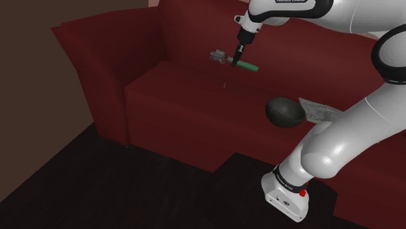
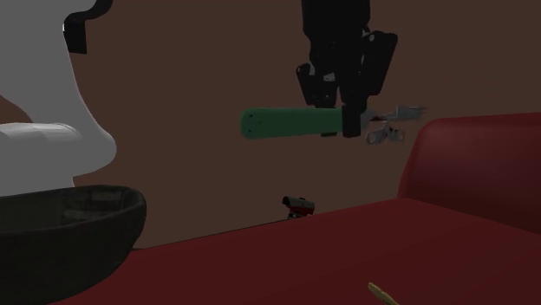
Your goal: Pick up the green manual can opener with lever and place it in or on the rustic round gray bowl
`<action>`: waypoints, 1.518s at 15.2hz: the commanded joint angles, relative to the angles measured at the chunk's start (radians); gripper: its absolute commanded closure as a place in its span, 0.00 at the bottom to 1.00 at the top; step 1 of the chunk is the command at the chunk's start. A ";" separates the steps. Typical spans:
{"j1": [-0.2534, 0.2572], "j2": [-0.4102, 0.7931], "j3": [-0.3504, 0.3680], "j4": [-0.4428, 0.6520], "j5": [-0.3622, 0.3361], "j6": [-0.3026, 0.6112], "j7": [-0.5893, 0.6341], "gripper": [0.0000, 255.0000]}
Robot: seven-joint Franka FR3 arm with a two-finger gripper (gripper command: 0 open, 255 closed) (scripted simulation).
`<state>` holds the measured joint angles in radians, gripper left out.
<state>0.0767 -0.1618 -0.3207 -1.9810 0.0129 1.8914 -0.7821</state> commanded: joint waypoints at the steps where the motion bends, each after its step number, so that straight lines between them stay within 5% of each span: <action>1: 0.000 0.001 0.000 0.028 0.000 -0.028 0.001 1.00; 12: -0.076 -0.382 -0.003 -0.293 -0.116 -0.078 -0.017 1.00; 23: -0.214 -0.788 -0.032 -0.511 -0.228 -0.262 -0.105 1.00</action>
<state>-0.1241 -0.9195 -0.3462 -2.4858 -0.2046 1.6533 -0.8724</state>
